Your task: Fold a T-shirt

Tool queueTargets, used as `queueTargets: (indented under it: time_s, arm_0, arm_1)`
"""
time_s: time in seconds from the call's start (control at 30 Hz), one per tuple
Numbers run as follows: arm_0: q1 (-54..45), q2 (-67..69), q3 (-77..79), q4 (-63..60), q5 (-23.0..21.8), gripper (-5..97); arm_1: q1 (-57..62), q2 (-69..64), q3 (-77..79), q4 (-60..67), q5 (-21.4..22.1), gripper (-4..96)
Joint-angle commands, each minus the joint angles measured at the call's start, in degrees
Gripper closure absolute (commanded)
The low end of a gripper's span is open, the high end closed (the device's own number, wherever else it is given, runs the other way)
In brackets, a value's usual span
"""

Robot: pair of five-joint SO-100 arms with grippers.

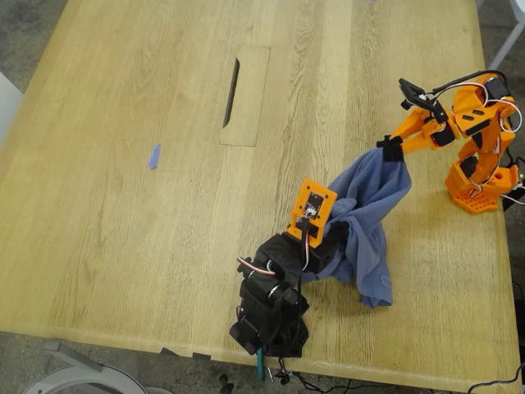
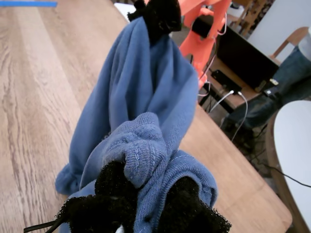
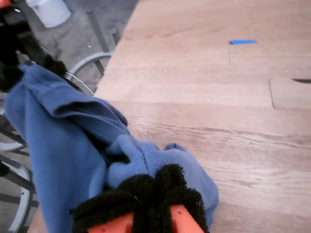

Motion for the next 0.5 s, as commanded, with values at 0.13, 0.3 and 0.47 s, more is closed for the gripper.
queueTargets:
  time_s: [0.13, 0.3, 0.47]
  arm_0:
    - [-1.9, 3.9, 6.4, 0.4, 0.4, 92]
    - [-4.2, 9.0, 16.6, -4.2, 1.5, 92]
    - [-6.2, 11.2, 25.7, -12.0, 2.1, 92]
  arm_1:
    - [4.7, 8.6, 12.9, -0.1, -0.1, 91.4]
    - [9.1, 12.2, 24.8, -7.7, -0.9, 91.4]
    - [11.4, 16.6, 40.3, -20.1, -1.1, 91.4]
